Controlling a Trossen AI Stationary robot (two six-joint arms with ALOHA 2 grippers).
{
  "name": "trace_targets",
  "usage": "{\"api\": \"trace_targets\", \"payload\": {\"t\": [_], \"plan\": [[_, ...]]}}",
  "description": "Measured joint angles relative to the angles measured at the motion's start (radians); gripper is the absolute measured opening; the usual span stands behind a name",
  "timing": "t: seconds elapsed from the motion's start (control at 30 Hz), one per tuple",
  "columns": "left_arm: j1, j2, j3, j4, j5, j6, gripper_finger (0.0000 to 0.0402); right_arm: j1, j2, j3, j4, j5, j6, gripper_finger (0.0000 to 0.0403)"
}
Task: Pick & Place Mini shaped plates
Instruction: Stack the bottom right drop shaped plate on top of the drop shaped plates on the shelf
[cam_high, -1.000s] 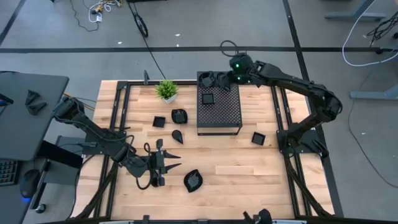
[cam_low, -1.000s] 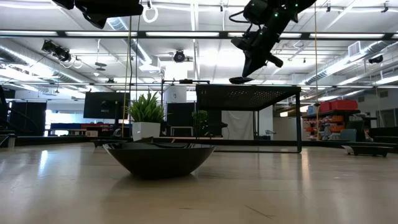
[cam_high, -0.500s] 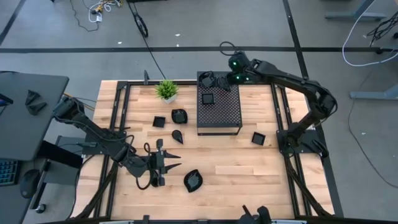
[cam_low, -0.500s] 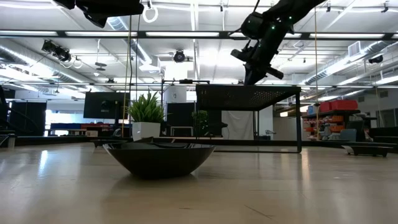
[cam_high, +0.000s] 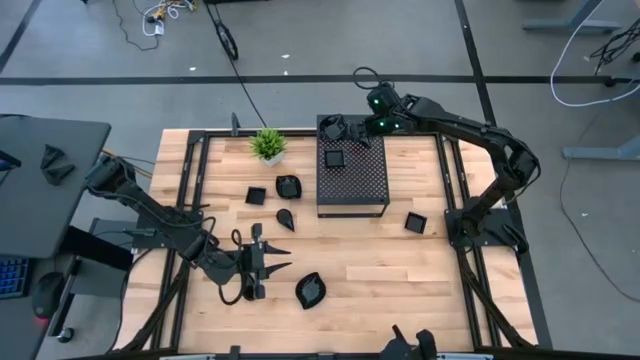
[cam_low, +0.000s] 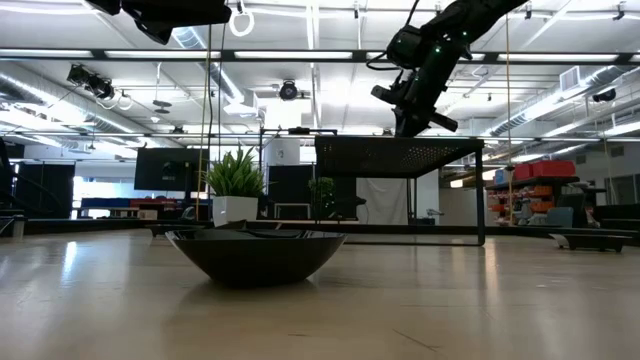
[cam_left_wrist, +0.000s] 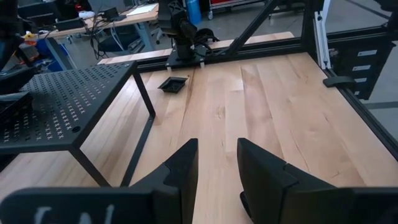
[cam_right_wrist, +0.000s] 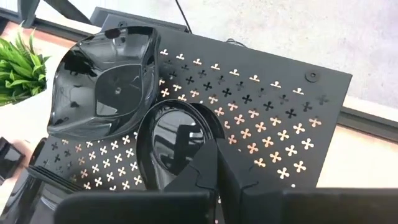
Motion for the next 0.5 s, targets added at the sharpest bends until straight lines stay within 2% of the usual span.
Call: {"api": "trace_targets", "payload": {"t": [0.5], "plan": [[0.000,0.000,0.000,0.000,0.000,0.000,0.0117,-0.007,0.000,0.000,0.001,0.019,0.103,0.0007]]}}
